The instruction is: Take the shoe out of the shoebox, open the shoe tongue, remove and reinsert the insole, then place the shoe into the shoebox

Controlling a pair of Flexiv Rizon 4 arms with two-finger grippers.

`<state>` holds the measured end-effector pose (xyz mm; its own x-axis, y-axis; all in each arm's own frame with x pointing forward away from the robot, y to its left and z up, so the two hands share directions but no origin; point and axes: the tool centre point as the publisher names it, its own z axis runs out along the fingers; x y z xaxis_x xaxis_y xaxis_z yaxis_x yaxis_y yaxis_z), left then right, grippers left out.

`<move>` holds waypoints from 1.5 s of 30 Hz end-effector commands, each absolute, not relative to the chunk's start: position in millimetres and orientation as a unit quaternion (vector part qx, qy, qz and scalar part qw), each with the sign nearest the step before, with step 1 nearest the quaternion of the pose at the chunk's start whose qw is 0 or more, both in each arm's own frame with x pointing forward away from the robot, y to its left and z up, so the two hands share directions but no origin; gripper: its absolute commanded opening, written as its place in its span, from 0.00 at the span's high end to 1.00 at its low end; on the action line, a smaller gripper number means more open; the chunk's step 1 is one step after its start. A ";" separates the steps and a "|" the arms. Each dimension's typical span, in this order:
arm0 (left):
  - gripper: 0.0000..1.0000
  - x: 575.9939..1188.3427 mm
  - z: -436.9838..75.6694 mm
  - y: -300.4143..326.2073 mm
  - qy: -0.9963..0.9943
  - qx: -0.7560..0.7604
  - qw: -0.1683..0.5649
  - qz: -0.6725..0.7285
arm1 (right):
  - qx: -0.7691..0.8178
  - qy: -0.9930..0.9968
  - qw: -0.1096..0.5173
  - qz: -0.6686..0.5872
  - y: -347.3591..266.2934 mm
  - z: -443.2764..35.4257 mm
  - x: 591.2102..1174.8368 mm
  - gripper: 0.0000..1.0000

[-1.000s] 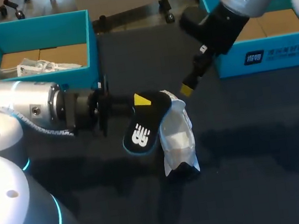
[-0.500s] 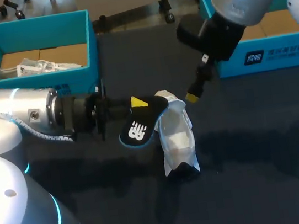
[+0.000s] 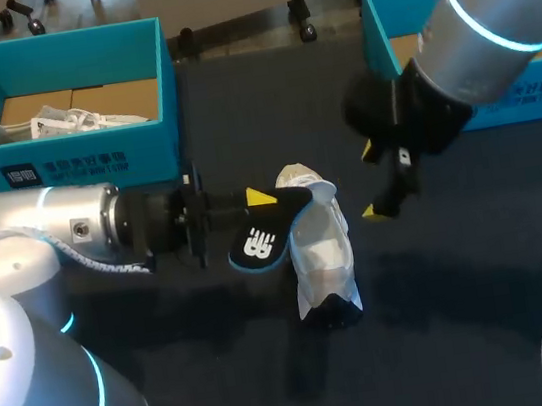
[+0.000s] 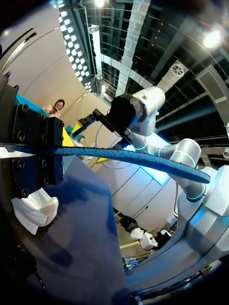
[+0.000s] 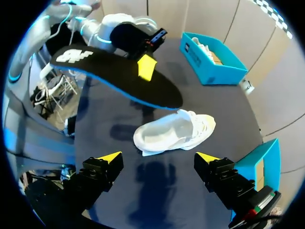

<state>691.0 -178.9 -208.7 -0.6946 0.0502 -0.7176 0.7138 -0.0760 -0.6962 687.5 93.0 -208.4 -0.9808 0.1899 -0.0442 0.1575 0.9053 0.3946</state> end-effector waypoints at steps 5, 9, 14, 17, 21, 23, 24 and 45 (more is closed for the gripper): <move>1.00 692.4 -222.2 -185.0 0.632 0.293 0.254 -0.671 | 0.064 0.973 0.028 0.220 91.0 -233.2 691.8 0.00; 1.00 691.9 -229.8 -185.9 0.636 0.287 0.257 -0.669 | 0.063 0.973 0.026 0.220 90.1 -235.5 691.7 0.00; 1.00 691.9 -237.5 -185.2 0.640 0.282 0.266 -0.663 | 0.063 0.973 0.026 0.220 90.1 -235.5 691.7 0.00; 1.00 692.1 -241.4 -184.7 0.641 0.278 0.270 -0.662 | 0.063 0.973 0.026 0.220 90.1 -235.5 691.7 0.00; 1.00 691.2 -245.0 -184.5 0.641 0.276 0.267 -0.664 | 0.063 0.973 0.026 0.220 90.1 -235.5 691.7 0.00; 1.00 688.5 -241.2 -182.9 0.637 0.276 0.267 -0.668 | 0.060 0.974 0.026 0.218 89.5 -237.0 690.8 0.00; 1.00 687.6 -238.9 -182.1 0.636 0.276 0.267 -0.669 | 0.060 0.974 0.029 0.219 88.3 -237.9 689.2 0.00; 1.00 662.5 -228.7 -192.0 0.625 0.280 0.252 -0.684 | 0.015 0.978 0.051 0.200 48.7 -250.0 674.4 0.00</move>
